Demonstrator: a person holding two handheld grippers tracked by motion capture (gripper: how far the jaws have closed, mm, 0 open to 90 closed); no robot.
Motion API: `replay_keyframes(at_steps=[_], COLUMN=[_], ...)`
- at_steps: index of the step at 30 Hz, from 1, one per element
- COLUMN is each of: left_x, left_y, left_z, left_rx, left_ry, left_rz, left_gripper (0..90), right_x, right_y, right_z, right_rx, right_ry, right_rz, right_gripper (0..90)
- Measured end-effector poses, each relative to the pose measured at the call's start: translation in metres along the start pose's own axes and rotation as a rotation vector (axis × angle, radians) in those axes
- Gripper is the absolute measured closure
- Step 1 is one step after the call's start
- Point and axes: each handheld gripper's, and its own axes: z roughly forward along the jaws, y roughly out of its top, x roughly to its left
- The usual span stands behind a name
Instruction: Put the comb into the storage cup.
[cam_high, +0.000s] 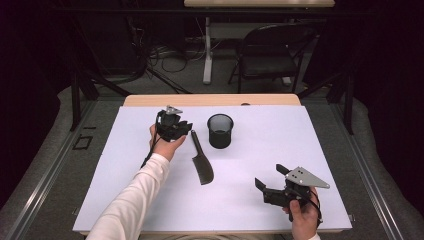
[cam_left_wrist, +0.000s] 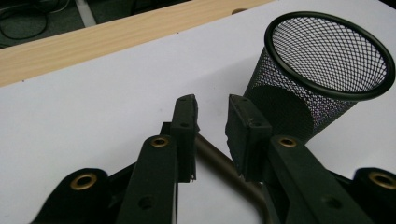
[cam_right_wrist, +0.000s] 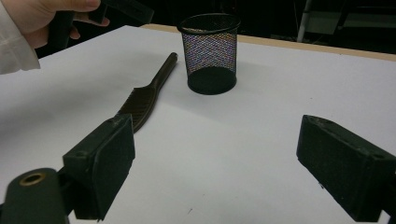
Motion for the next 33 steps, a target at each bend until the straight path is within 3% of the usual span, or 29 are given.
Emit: replay_keyframes(at_steps=[9, 18, 21, 33], left_x=[-0.003, 0.002, 0.004, 0.005], left_y=[-0.003, -0.007, -0.008, -0.016], left_z=[0.013, 0.024, 0.028, 0.046], left_rx=[0.009, -0.001, 0.001, 0.05], left_ry=[-0.002, -0.011, -0.027, -0.038], left_rz=[0.019, 0.005, -0.013, -0.007], left_gripper=[81.7, 89.6, 90.0, 90.0], right_x=[-0.001, -0.001, -0.001, -0.001], right_y=[0.0, -0.001, -0.001, -0.002], right_z=[0.0, 0.001, 0.001, 0.002], right_rx=[0.001, 0.001, 0.002, 0.001], right_ry=[-0.001, -0.001, -0.001, 0.004], right_rz=[0.007, 0.008, 0.007, 0.002], right_gripper=[12.2, 12.5, 12.6, 13.3])
